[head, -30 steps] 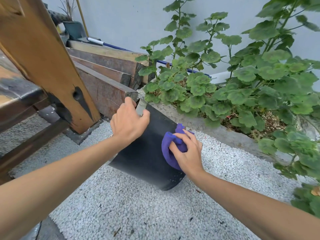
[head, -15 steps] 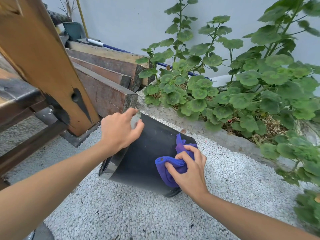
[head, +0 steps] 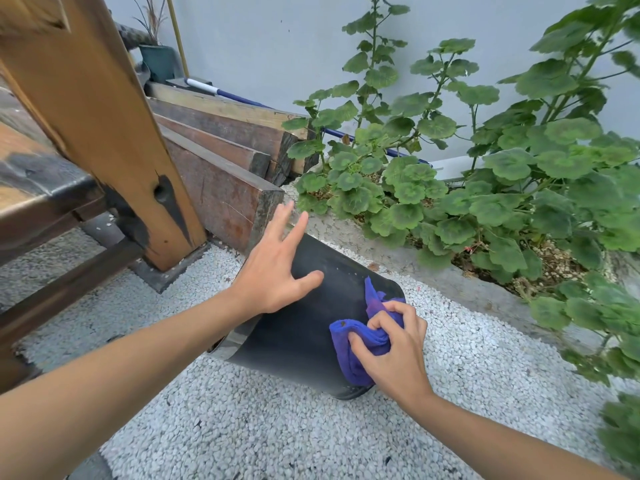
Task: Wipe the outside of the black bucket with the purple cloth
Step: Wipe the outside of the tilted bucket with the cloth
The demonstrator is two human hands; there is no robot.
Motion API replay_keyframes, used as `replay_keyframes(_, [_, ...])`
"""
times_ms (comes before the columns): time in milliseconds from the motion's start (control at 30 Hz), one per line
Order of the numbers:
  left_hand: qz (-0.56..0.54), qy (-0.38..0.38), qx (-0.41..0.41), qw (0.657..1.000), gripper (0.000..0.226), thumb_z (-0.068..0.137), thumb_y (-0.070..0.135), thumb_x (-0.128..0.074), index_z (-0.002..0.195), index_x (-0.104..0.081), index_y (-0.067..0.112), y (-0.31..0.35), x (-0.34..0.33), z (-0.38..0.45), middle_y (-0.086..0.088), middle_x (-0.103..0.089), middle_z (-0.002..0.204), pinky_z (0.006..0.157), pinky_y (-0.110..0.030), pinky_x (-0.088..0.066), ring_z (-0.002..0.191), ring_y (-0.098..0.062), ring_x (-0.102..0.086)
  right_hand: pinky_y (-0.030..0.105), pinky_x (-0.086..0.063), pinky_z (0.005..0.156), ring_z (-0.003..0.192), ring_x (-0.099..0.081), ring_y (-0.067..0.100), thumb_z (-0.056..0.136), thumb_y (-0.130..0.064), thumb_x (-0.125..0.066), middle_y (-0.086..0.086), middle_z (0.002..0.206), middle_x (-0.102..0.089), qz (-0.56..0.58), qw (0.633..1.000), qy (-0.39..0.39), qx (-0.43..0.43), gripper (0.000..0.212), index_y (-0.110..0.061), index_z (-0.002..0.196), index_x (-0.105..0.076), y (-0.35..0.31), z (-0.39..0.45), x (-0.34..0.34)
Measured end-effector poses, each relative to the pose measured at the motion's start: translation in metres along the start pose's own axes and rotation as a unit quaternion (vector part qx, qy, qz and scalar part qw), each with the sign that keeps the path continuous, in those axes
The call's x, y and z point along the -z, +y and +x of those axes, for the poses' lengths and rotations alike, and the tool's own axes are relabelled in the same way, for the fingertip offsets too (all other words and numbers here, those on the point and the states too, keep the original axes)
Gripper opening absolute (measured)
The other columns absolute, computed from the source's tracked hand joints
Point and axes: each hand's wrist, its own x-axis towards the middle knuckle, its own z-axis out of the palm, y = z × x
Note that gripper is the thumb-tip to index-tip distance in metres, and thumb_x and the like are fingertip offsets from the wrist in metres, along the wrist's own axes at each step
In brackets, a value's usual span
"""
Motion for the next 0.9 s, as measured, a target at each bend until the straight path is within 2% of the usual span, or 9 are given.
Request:
replay_keyframes(100, [0.026,-0.001,-0.005,1.000,0.097,0.075,0.067,-0.044,0.152,-0.037,0.008,0.001,0.002,0.002,-0.008,-0.035,0.158,0.116,-0.043,-0.028,0.153,-0.023,-0.015,0.007,-0.028,0.094,0.113,-0.036,0.016,0.076,-0.032,-0.086,-0.026,0.120,-0.041,-0.007,1.000,-0.001,-0.001,0.031,-0.031,0.073,-0.055,0.002,-0.001,0.002])
replay_keyframes(167, [0.026,0.040,-0.029,0.998,0.083,0.076,0.066,-0.047,0.135,-0.057,0.009,0.000,0.004,0.007,-0.006,-0.060,0.125,0.105,-0.042,-0.040,0.128,-0.026,-0.045,0.008,-0.029,0.094,0.112,-0.037,0.013,0.076,-0.034,-0.085,-0.027,0.122,-0.040,-0.008,1.000,-0.008,0.003,0.033,-0.034,0.072,-0.052,0.004,-0.004,0.004])
replay_keyframes(267, [-0.020,0.064,-0.044,0.997,0.053,0.077,0.062,-0.051,0.099,-0.074,0.020,0.001,0.011,0.016,0.008,-0.068,0.091,0.086,-0.034,-0.042,0.088,-0.014,-0.052,0.006,-0.027,0.096,0.118,-0.034,0.004,0.075,-0.047,-0.074,-0.027,0.122,-0.040,-0.001,1.000,-0.012,0.019,0.026,-0.037,0.073,-0.050,0.002,-0.015,0.004])
replay_keyframes(333, [-0.080,0.054,-0.043,0.994,0.044,0.076,0.058,-0.053,0.085,-0.077,0.021,0.001,0.016,0.019,0.012,-0.070,0.083,0.079,-0.031,-0.040,0.082,-0.010,-0.055,0.006,-0.027,0.096,0.117,-0.035,0.004,0.074,-0.048,-0.070,-0.025,0.119,-0.042,-0.001,1.000,-0.013,0.022,0.024,-0.033,0.074,-0.052,0.000,-0.021,0.003])
replay_keyframes(433, [-0.137,0.053,0.008,0.989,0.048,0.074,0.055,-0.053,0.100,-0.077,0.023,0.004,0.016,0.018,0.004,-0.070,0.117,0.088,-0.026,-0.039,0.113,-0.018,-0.053,0.006,-0.027,0.096,0.116,-0.036,0.005,0.074,-0.044,-0.071,-0.024,0.116,-0.043,0.001,1.000,-0.023,0.018,0.023,-0.031,0.073,-0.053,0.002,-0.023,0.005])
replay_keyframes(500, [-0.123,0.038,0.080,0.988,0.061,0.077,0.053,-0.052,0.128,-0.067,0.023,0.010,0.014,0.018,-0.006,-0.044,0.153,0.109,-0.019,-0.029,0.145,-0.025,-0.029,0.006,-0.028,0.095,0.114,-0.037,0.006,0.074,-0.039,-0.074,-0.021,0.114,-0.044,0.000,0.999,-0.029,0.012,0.023,-0.031,0.072,-0.053,0.005,-0.021,0.008])
replay_keyframes(567, [-0.066,-0.013,0.141,0.988,0.081,0.078,0.056,-0.047,0.150,-0.044,0.019,0.018,0.010,0.018,-0.014,-0.015,0.167,0.121,-0.039,-0.017,0.155,-0.028,-0.007,0.008,-0.029,0.094,0.112,-0.039,0.007,0.075,-0.028,-0.079,-0.017,0.111,-0.047,-0.003,1.000,-0.027,0.002,0.026,-0.030,0.073,-0.052,0.006,-0.020,0.010])
replay_keyframes(700, [-0.005,-0.027,0.155,0.988,0.086,0.081,0.065,-0.033,0.144,-0.049,0.009,0.018,0.007,0.011,-0.021,-0.035,0.156,0.111,-0.047,-0.029,0.146,-0.032,-0.030,0.015,-0.036,0.087,0.104,-0.049,0.012,0.084,-0.014,-0.077,-0.011,0.102,-0.052,0.031,0.998,-0.013,-0.043,0.028,-0.027,0.076,-0.053,-0.003,-0.010,0.016])
replay_keyframes(900, [-0.004,0.017,0.054,0.998,0.073,0.086,0.069,-0.029,0.108,-0.075,0.018,-0.017,0.008,0.001,-0.003,-0.069,0.115,0.098,-0.043,-0.039,0.116,-0.023,-0.053,0.024,-0.038,0.073,0.080,-0.051,0.012,0.098,-0.018,-0.064,0.000,0.087,-0.050,0.127,0.990,0.023,-0.058,0.028,-0.025,0.078,-0.046,-0.030,0.012,0.028])
